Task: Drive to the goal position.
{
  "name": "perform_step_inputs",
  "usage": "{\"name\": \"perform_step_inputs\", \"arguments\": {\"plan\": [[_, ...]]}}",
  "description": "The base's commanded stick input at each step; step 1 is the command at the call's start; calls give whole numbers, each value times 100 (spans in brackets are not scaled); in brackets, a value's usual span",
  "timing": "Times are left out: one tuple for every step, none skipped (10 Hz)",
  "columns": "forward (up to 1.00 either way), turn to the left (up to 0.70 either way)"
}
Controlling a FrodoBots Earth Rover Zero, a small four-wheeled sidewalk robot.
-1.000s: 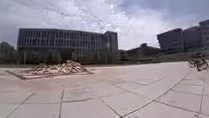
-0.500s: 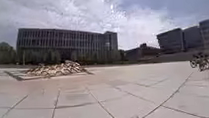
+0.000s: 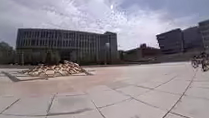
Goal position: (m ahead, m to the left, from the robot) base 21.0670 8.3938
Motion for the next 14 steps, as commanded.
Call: {"name": "perform_step_inputs", "arguments": {"plan": [[45,0],[45,0],[45,0],[45,0],[45,0],[45,0],[45,0],[45,0],[45,0],[45,-18],[45,-27],[45,-1],[45,0],[45,0]]}}
